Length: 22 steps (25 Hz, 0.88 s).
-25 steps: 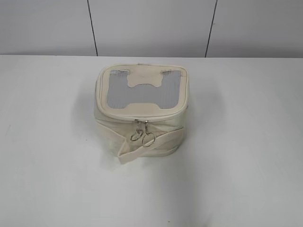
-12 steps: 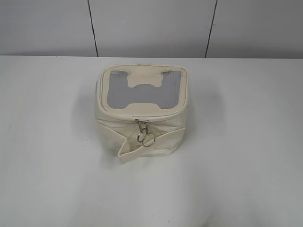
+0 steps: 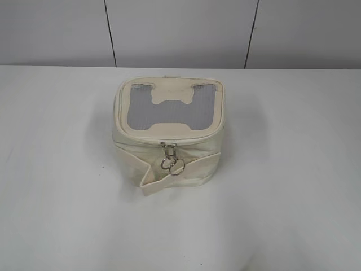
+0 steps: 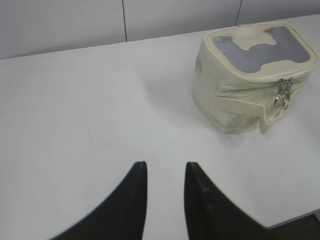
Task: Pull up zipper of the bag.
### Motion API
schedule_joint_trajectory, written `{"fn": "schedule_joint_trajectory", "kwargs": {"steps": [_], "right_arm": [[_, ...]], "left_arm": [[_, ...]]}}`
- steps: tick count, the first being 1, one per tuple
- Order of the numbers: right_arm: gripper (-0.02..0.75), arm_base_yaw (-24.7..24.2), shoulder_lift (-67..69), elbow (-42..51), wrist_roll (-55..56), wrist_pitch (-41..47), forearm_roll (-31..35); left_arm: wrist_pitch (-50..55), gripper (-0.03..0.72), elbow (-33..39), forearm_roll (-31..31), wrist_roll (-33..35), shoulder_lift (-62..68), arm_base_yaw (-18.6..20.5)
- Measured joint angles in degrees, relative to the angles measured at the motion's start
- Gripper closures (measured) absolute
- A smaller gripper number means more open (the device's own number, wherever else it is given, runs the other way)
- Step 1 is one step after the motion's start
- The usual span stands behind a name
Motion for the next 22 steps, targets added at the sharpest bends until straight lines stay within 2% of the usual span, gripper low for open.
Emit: {"fn": "schedule_joint_trajectory", "kwargs": {"steps": [3,9,16,19,22], "right_arm": [[0.184,0.0,0.0,0.1,0.0,-0.1,0.0],[0.153,0.0,0.0,0.1,0.0,-0.2,0.0],[0.185,-0.1,0.0,0.1,0.0,-0.2,0.0],[0.204,-2.0,-0.1,0.1,0.0,-0.2,0.0],[0.219,-6.2,-1.9,0.1,0.0,-0.2,0.0]], "left_arm": [[-0.2,0.473,0.0,-0.5,0.7,0.0,0.0],[-0.2,0.312,0.0,-0.5,1.1,0.0,0.0],[-0.2,0.293,0.0,-0.5,1.2,0.0,0.1],[-0.2,0.316,0.0,-0.5,1.3,0.0,3.2],[-0.3,0.345,0.0,-0.5,1.3,0.0,9.6]]}}
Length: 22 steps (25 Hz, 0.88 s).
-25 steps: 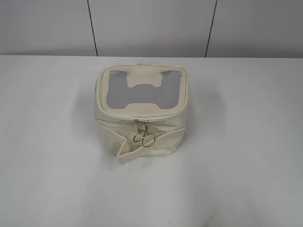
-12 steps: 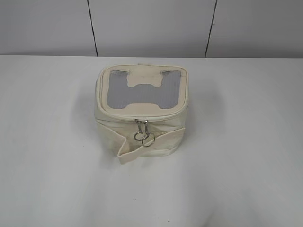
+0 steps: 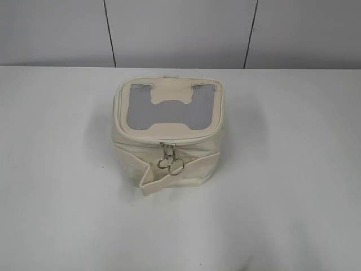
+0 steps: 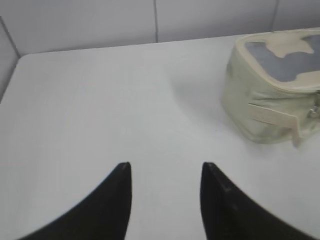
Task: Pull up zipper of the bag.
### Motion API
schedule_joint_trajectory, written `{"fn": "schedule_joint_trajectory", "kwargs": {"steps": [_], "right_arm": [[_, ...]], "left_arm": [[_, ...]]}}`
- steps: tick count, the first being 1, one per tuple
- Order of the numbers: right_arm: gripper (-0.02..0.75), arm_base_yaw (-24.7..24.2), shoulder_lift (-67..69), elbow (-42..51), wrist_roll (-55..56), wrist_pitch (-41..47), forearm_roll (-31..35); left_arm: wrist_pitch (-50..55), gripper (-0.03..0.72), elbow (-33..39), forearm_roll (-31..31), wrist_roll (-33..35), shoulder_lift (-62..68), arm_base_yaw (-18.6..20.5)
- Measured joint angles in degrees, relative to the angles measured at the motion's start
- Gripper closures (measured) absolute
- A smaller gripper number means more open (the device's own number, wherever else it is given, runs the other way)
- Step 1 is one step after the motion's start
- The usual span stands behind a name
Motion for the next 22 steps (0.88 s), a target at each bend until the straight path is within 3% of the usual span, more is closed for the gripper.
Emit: {"fn": "schedule_joint_trajectory", "kwargs": {"steps": [2,5,22], "right_arm": [[0.224,-3.2,-1.0,0.0,0.0,0.0,0.0],[0.227,-5.0,-1.1,0.0,0.0,0.0,0.2],[0.230,-5.1,-1.1,0.0,0.0,-0.1,0.5]], "left_arm": [[-0.1,0.360,0.0,0.0,0.0,0.0,4.1],[-0.1,0.382,0.0,0.0,0.0,0.0,6.3],[-0.3,0.456,0.0,0.0,0.0,0.0,6.3]]}}
